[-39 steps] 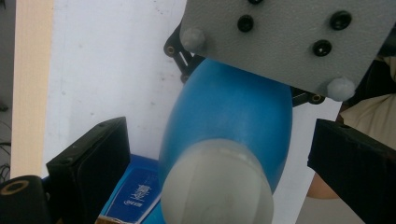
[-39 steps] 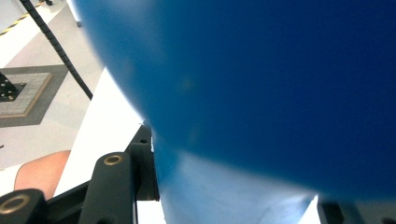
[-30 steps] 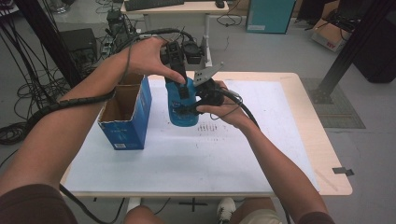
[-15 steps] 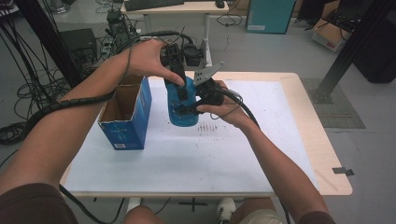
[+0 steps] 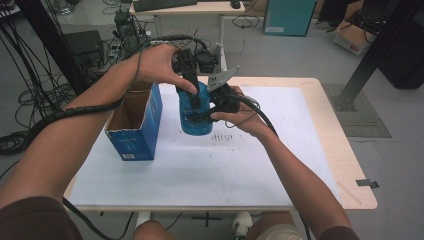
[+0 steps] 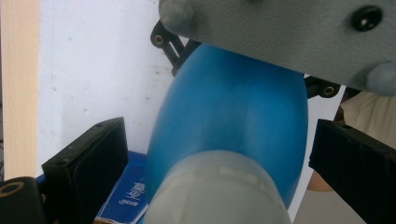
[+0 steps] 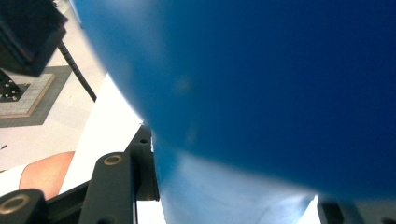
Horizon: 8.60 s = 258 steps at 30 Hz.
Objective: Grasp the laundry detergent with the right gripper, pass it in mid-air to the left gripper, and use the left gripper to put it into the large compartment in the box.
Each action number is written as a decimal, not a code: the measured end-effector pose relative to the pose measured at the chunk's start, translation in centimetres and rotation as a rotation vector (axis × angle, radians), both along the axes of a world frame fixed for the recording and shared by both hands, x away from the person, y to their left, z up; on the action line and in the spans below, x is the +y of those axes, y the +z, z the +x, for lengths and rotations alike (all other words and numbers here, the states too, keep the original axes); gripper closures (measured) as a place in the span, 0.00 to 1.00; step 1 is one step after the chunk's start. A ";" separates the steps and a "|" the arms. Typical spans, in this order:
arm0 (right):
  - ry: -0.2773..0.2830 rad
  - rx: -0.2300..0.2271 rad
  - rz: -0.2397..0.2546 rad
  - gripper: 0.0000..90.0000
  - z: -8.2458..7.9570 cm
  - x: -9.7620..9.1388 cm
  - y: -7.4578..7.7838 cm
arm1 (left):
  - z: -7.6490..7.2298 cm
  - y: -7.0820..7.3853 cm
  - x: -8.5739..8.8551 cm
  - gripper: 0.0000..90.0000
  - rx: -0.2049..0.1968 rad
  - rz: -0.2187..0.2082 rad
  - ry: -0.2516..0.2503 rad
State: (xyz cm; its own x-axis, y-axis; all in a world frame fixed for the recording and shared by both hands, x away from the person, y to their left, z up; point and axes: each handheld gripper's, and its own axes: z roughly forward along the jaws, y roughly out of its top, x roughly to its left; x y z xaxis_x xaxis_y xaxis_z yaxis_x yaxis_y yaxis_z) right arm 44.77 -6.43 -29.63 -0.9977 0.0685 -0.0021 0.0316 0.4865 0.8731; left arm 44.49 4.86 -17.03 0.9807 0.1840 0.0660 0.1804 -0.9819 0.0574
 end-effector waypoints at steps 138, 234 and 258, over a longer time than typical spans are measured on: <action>0.027 -0.032 -0.010 0.48 -0.3 0.6 0.2 | -0.4 0.2 0.6 0.38 0.008 0.041 -0.011; 0.040 0.003 -0.002 0.47 -0.4 0.6 -0.5 | -0.5 -0.2 0.1 0.40 0.024 0.084 -0.017; 0.040 0.001 0.006 0.47 -0.6 0.6 -0.4 | -0.7 -0.1 0.1 0.40 0.025 0.074 -0.014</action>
